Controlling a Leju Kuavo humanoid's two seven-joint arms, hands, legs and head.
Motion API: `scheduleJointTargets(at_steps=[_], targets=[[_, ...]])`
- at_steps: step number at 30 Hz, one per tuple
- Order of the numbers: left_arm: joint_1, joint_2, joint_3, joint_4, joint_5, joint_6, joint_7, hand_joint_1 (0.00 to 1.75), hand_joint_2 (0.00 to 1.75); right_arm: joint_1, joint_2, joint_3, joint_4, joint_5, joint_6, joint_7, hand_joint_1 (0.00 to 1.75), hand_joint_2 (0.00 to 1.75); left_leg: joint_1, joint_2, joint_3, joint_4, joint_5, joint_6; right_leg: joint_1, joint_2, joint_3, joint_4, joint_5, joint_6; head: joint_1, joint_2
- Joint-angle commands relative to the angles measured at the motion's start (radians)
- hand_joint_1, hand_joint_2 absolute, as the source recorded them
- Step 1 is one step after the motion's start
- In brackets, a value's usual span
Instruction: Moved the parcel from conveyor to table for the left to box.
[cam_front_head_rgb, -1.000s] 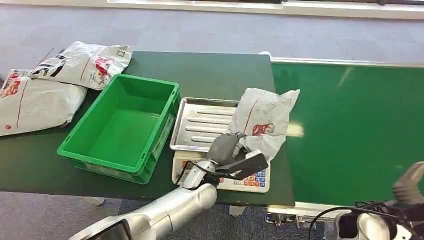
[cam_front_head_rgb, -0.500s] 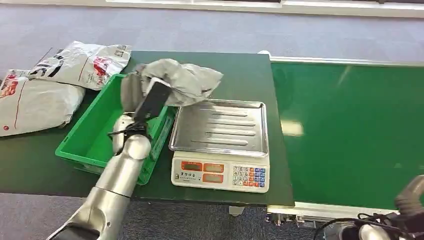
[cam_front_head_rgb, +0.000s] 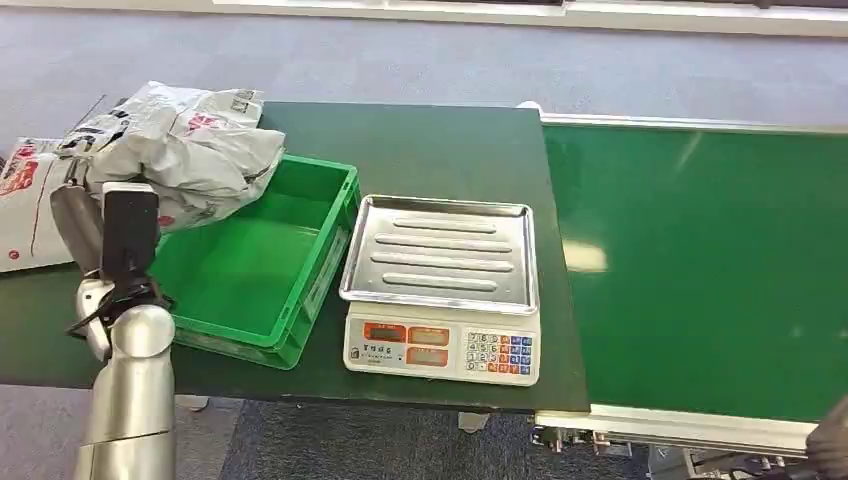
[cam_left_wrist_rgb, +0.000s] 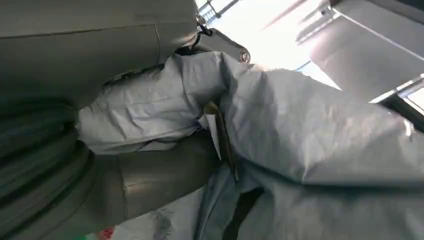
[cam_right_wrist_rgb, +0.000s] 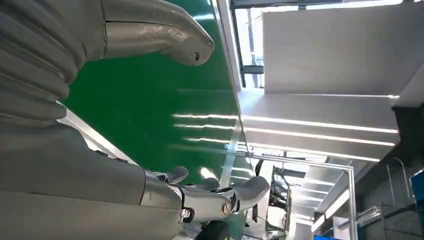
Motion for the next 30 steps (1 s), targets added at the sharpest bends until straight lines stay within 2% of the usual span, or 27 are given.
scheduleJointTargets(at_steps=[1,5,6,7,10,27,29,30], targets=[[0.022,0.043,0.117,0.010,0.019,-0.140,0.021,0.00,1.75,0.044,0.008,-0.084,-0.033,-0.013,0.927,0.013,0.00,1.75,0.001,0.002,0.005,-0.002,-0.002,0.000,0.001,0.003,0.005,-0.002,-0.001,-0.001,0.000,0.000],[0.019,0.037,0.119,0.034,0.018,-0.135,0.013,0.00,1.75,0.044,0.012,-0.083,-0.033,-0.011,0.928,0.013,0.00,1.75,0.000,0.000,0.004,-0.001,-0.001,0.000,0.000,0.000,0.004,-0.002,-0.001,-0.001,0.000,0.000],[0.018,0.038,0.106,0.047,0.017,-0.175,0.023,0.00,1.75,0.041,0.012,-0.082,-0.029,-0.007,0.934,0.016,0.00,1.75,0.001,0.003,0.009,-0.004,-0.002,0.000,0.001,0.004,0.008,-0.005,-0.001,-0.002,0.000,0.000],[0.020,0.036,0.104,0.059,0.015,-0.191,0.027,0.00,1.75,0.040,0.014,-0.083,-0.028,-0.005,0.937,0.018,0.00,1.75,0.000,0.001,0.004,-0.002,-0.001,0.000,0.001,0.002,0.004,-0.002,-0.001,-0.001,0.000,0.000],[0.007,0.039,0.093,0.138,0.036,-0.240,0.023,0.00,1.75,0.035,0.016,-0.084,-0.020,-0.002,0.944,0.019,0.00,1.75,0.000,0.000,0.005,-0.002,0.000,0.000,0.000,0.000,0.005,-0.002,-0.001,-0.001,0.000,0.000],[0.005,0.037,0.082,0.158,0.045,-0.265,0.020,0.00,1.75,0.036,0.018,-0.087,-0.021,-0.002,0.944,0.020,0.00,1.75,0.000,0.000,0.005,-0.002,0.000,0.000,0.000,0.000,0.005,-0.002,-0.001,-0.001,0.000,0.000],[0.040,0.008,0.079,0.081,0.120,-0.217,-0.094,0.00,1.75,0.041,0.013,-0.087,-0.021,-0.003,0.946,0.023,0.00,1.75,0.000,0.000,0.005,-0.002,0.000,0.000,0.000,0.000,0.005,-0.002,-0.001,-0.001,0.000,0.000],[0.075,-0.013,0.080,-0.006,0.233,-0.195,-0.195,0.00,1.75,0.042,0.008,-0.087,-0.021,-0.010,0.949,0.024,0.00,1.75,0.000,-0.001,0.004,-0.001,-0.001,0.000,0.001,0.000,0.004,-0.002,-0.001,-0.001,0.000,0.000]])
